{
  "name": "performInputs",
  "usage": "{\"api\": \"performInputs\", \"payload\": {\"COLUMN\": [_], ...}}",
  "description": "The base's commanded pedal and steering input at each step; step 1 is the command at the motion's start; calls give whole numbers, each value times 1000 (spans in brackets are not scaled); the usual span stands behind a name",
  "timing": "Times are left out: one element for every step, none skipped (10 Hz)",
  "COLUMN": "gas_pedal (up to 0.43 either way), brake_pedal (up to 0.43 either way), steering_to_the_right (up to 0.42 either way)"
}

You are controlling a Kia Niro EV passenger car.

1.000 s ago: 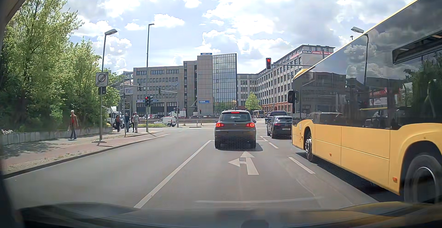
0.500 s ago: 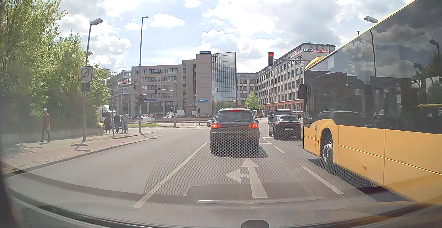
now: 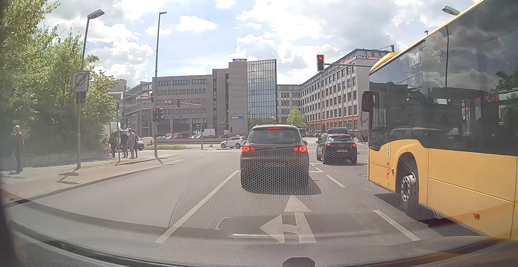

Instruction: Follow the waypoints while adhering to traffic rules and regulations

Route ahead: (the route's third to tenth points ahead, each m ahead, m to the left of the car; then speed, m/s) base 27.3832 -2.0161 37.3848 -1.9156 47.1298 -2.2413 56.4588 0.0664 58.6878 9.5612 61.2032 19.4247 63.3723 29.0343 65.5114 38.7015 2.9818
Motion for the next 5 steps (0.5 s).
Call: {"api": "performInputs", "payload": {"gas_pedal": [0,0,0,0,0], "brake_pedal": [213,213,220,226,232], "steering_to_the_right": [3,4,3,3,2]}}
